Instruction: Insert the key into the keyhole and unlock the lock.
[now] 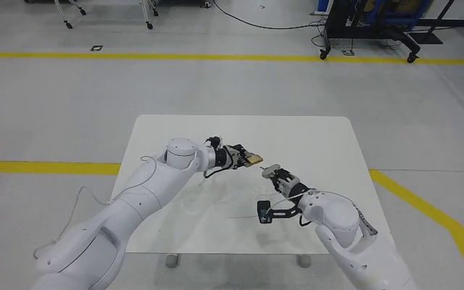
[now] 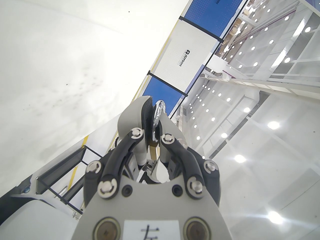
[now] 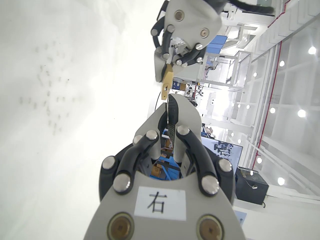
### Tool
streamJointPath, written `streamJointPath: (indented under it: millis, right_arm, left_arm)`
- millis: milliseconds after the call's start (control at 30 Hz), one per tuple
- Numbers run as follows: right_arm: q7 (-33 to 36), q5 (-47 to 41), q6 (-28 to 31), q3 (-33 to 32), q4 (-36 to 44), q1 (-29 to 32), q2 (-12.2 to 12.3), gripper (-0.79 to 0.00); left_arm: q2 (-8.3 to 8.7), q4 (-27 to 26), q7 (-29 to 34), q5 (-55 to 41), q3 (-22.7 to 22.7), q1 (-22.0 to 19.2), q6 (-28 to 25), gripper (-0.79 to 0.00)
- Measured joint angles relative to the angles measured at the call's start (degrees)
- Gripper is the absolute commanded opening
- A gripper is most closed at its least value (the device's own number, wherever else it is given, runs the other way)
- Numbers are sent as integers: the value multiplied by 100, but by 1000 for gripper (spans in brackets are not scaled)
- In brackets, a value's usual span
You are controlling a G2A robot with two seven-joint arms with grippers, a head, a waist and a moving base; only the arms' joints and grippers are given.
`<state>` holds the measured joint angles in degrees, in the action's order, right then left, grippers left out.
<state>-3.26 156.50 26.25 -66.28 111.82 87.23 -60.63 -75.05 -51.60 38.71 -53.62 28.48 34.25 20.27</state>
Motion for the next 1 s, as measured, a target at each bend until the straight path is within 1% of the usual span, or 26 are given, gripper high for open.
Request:
streamJointPath:
  millis: [100,200,500,767,1000]
  right_arm:
    - [345,-31,81,132,-15,-60,-46,-785]
    - [508,-130,126,180,-53,-132,-78,-785]
    - [643,-315,167,240,-147,-299,-134,-785]
    - [869,-231,274,386,-156,-359,-178,-785]
    - [974,-160,240,415,-65,-294,-194,-785]
  left_arm:
    - [17,-68,-20,91,89,54,40,-785]
    - [30,-127,-33,168,174,106,90,-785]
    - [37,-307,-83,446,347,252,221,-785]
    - [22,-367,-45,589,503,337,261,-785]
    - [12,-446,-159,847,613,411,230,-785]
